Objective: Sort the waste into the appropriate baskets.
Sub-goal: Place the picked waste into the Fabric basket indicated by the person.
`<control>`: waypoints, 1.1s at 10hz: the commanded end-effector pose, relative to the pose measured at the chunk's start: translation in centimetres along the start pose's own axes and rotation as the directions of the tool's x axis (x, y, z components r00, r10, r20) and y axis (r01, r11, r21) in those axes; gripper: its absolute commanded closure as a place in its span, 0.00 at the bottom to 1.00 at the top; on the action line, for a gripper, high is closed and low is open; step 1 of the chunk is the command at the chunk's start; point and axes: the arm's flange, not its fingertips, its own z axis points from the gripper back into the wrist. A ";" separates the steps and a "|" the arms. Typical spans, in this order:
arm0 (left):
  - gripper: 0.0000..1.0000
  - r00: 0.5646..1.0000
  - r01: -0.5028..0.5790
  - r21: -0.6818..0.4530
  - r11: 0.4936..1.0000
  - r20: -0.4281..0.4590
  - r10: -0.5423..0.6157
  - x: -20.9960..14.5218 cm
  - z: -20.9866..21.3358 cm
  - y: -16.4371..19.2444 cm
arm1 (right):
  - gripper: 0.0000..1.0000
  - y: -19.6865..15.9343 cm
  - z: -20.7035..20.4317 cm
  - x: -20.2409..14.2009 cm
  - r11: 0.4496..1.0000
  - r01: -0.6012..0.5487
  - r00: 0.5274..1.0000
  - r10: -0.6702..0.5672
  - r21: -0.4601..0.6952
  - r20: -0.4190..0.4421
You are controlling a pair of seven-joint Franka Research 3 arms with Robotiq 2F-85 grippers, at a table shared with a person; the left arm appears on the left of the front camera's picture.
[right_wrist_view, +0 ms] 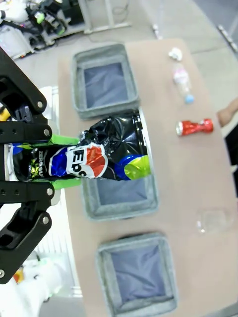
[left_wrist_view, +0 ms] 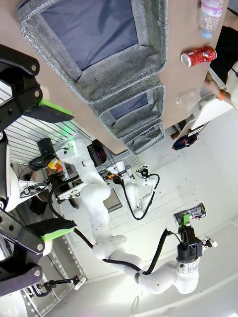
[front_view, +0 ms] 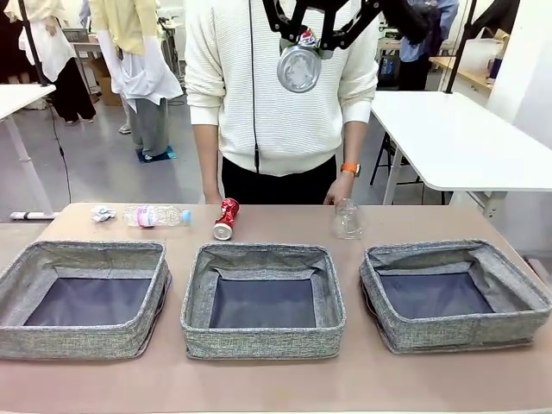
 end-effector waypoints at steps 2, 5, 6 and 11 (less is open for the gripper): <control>0.00 1.000 0.021 -0.016 1.000 0.010 -0.021 0.2 -0.1 -0.2 | 0.72 -0.3 0.0 -0.3 1.000 0.008 1.000 -0.008 0.007 -0.002; 0.00 1.000 0.021 -0.016 1.000 0.010 -0.021 0.2 -0.1 -0.2 | 0.72 -0.3 0.0 -0.3 1.000 0.008 1.000 -0.008 0.007 -0.002; 0.00 1.000 0.021 -0.016 1.000 0.010 -0.021 0.2 -0.1 -0.2 | 0.72 -0.3 0.0 -0.3 1.000 0.008 1.000 -0.008 0.007 -0.002; 0.00 1.000 0.021 -0.016 1.000 0.010 -0.021 0.2 -0.1 -0.2 | 0.72 -0.3 0.0 -0.3 1.000 0.008 1.000 -0.008 0.007 -0.002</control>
